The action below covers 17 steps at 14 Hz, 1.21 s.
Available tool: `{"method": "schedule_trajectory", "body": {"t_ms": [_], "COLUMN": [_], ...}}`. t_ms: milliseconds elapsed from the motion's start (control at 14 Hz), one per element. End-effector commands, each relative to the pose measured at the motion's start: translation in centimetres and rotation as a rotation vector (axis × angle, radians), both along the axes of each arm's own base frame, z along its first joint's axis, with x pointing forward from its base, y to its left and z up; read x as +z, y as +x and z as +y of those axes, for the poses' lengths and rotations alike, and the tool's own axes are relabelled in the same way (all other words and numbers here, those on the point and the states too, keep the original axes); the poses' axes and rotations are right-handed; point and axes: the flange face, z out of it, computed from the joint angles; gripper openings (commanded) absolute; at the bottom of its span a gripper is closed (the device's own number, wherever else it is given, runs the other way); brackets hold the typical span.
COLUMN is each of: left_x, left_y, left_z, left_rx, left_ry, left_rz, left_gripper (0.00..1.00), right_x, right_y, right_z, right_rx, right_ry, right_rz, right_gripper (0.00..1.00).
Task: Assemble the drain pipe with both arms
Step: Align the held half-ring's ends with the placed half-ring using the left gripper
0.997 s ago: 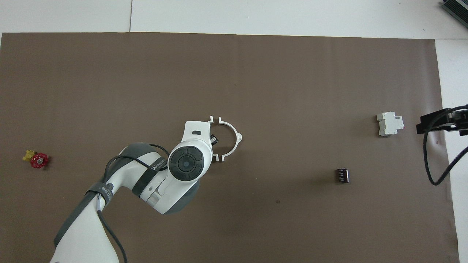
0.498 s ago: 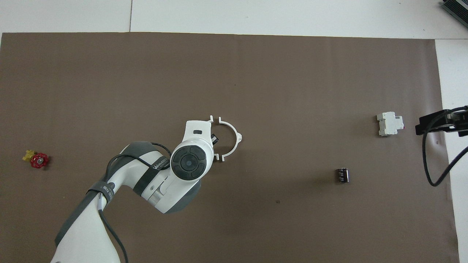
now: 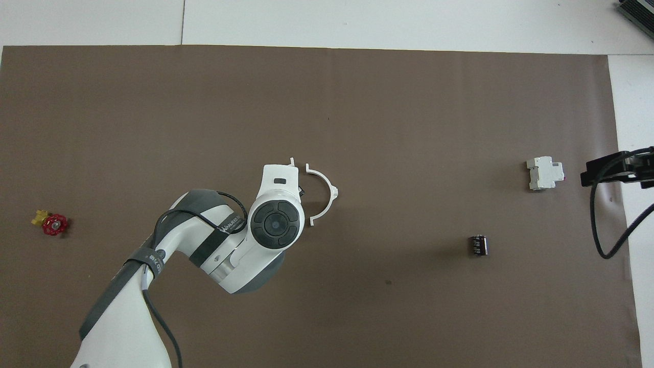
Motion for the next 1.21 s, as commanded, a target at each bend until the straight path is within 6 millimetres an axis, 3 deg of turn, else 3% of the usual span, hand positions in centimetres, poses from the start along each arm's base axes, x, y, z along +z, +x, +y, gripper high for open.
{"method": "schedule_trajectory", "body": {"t_ms": [0, 356, 1139], "left_x": [-0.5, -1.6, -1.6], "left_y": [0.1, -0.9, -0.9], "left_z": [-0.7, -2.9, -3.0], "left_rx": [0.000, 0.025, 0.024], "left_ry": [0.036, 0.027, 0.023], "left_rz": [-0.005, -0.007, -0.012], "left_gripper": [0.06, 0.06, 0.06], "right_x": [0.1, 0.1, 0.1], "right_y": [-0.5, -0.5, -0.5], "right_z": [-0.3, -0.4, -0.3], "right_rx": [-0.015, -0.014, -0.014], "right_ry": [0.012, 0.016, 0.021], "right_rz": [-0.027, -0.023, -0.023], "right_gripper": [1.00, 1.00, 1.00]}}
